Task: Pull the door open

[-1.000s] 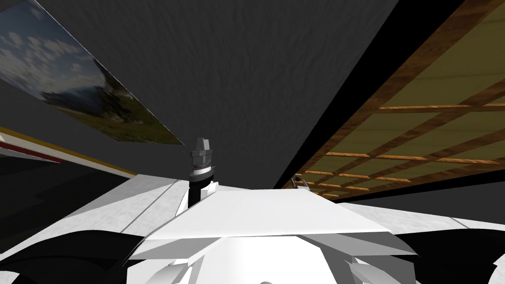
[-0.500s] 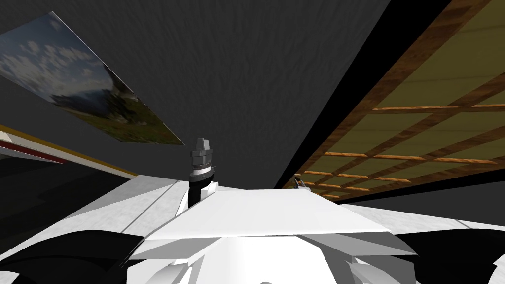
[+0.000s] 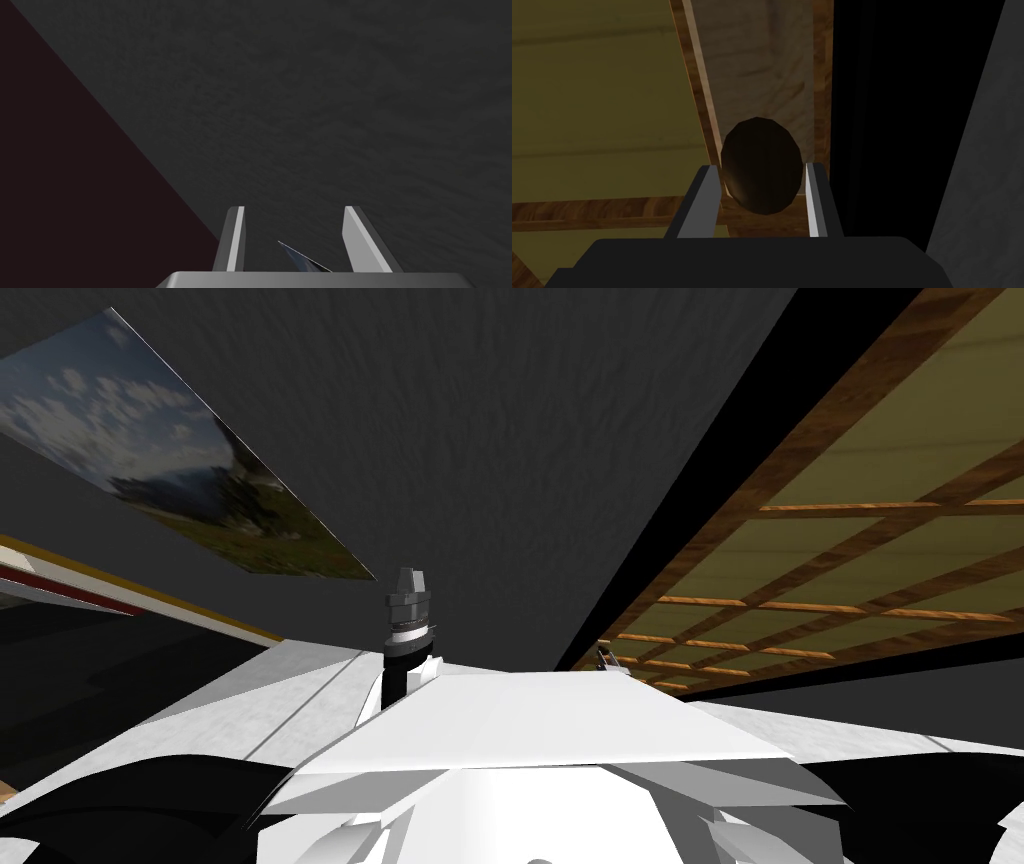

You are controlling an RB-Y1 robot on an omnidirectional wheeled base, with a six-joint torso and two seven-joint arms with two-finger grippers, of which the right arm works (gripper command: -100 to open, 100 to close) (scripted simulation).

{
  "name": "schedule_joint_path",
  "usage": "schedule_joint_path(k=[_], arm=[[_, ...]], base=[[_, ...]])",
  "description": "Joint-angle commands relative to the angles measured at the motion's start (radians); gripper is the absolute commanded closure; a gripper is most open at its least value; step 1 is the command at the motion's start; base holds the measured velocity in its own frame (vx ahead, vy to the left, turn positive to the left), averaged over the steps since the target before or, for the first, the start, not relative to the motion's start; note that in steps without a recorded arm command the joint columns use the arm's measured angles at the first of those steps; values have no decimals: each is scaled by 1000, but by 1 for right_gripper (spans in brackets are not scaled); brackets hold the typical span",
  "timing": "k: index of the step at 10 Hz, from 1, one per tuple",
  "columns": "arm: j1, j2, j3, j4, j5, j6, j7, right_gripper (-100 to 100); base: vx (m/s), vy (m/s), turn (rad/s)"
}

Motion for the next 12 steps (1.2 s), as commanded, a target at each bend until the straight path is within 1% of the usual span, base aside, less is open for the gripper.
schedule_joint_path(k=[1, 5, 10, 11, 12], arm=[[-6, -1, 14, 6, -17, 1, -44, 100], [-19, -7, 35, 14, -50, 6, -121, 100], [-41, -19, 72, 29, -106, 15, -257, 100], [-16, -16, 54, 21, -81, 0, -192, -100], [-16, -16, 54, 21, -81, 0, -192, -100]], base=[[-58, -5, 43], [-56, -12, 29], [-60, -7, 35], [-72, 4, -39], [-46, 14, -38]])
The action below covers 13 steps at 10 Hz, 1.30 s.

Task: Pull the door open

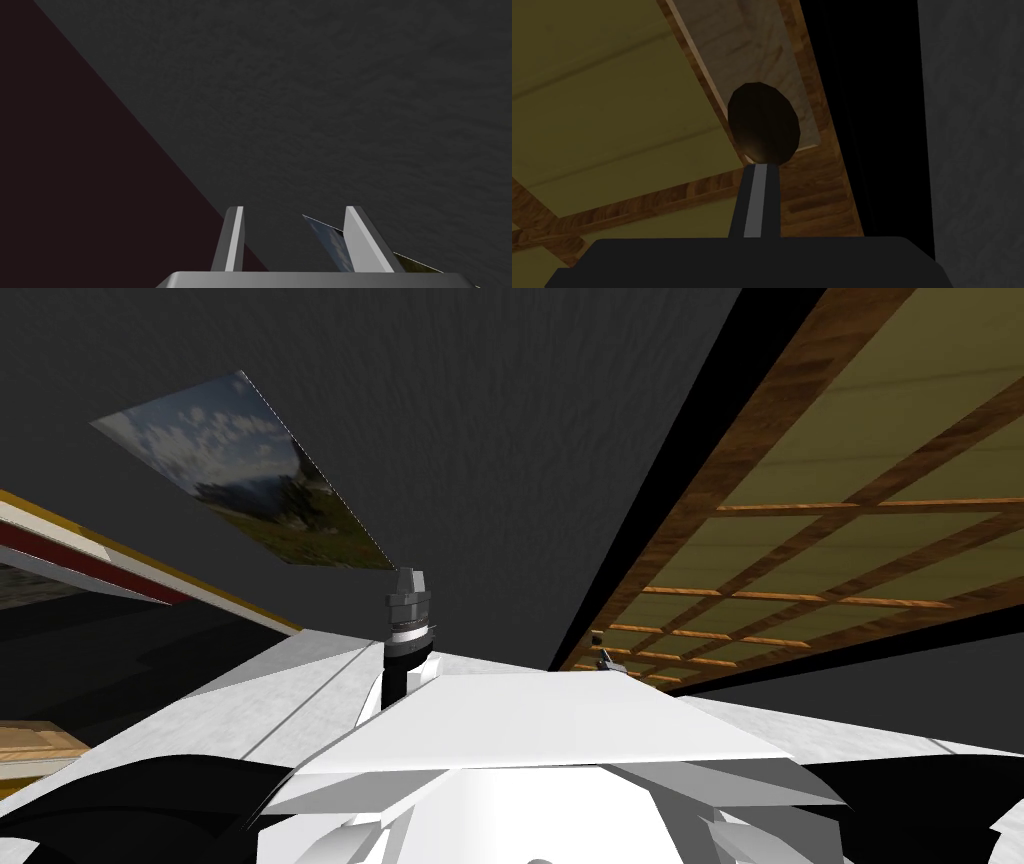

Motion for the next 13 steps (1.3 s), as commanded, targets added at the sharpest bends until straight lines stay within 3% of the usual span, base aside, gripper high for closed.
schedule_joint_path(k=[1, 10, 13], arm=[[14, 3, -5, -9, 12, -8, 29, -100], [98, 16, -51, -26, 94, -88, 223, -100], [71, 9, -52, -8, 84, -75, 216, -100]], base=[[-27, 21, -12], [-48, 16, -31], [92, 3, 18]])
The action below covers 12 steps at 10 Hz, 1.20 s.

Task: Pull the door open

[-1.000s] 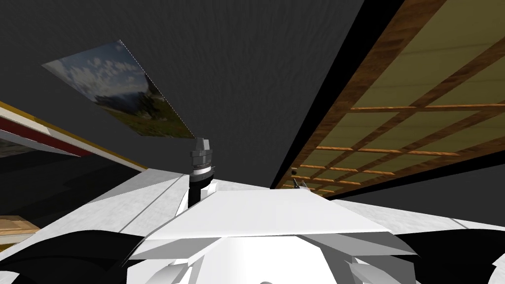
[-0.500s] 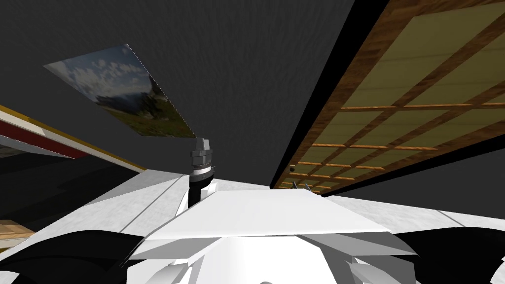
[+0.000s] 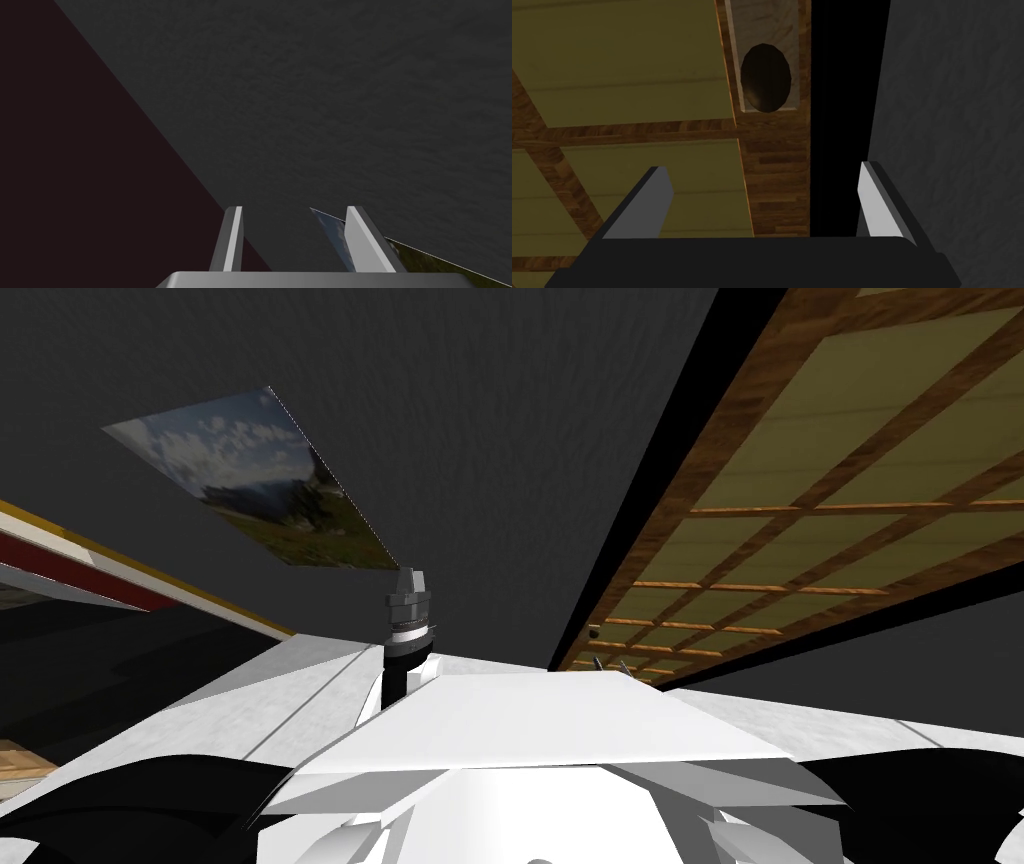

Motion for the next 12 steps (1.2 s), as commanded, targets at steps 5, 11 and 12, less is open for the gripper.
schedule_joint_path(k=[5, 11, 12], arm=[[-44, -9, -6, 9, -11, 41, 3, -100], [-43, -10, -6, 14, -10, 34, 4, 100], [-43, -10, -6, 14, -10, 34, 4, 100]], base=[[173, -25, 18], [0, 0, 3], [0, 0, 0]])
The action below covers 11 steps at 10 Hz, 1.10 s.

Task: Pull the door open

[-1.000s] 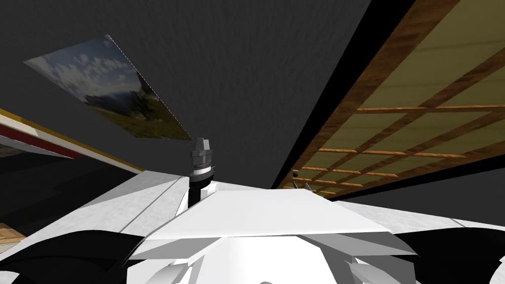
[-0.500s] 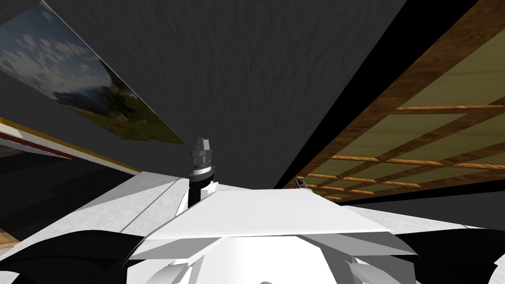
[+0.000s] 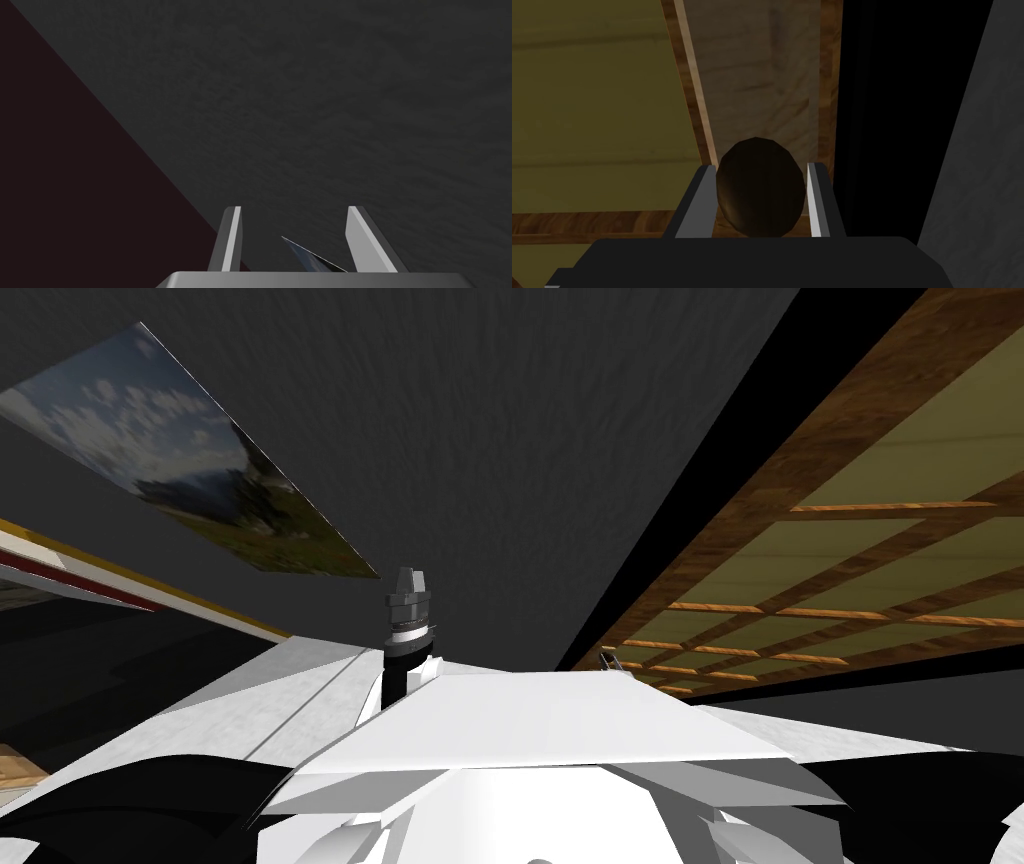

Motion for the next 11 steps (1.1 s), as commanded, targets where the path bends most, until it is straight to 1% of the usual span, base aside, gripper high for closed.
schedule_joint_path(k=[1, 2, 3, 6, 8, 9, 11], arm=[[-3, -2, 5, 1, -11, 2, -29, 100], [-4, -2, 8, 2, -16, 3, -41, 100], [-8, -5, 14, 3, -30, 5, -77, 100], [-15, -9, 27, 6, -57, 11, -148, 100], [-21, -12, 39, 9, -81, 15, -206, 100], [-21, -12, 39, 9, -81, 15, -214, 100], [-28, -17, 52, 12, -107, 20, -276, 100]], base=[[-27, -8, 42], [-48, -12, 48], [-73, -16, 61], [-70, -10, 48], [-69, -11, 55], [-44, -4, 25], [-45, -3, 51]])
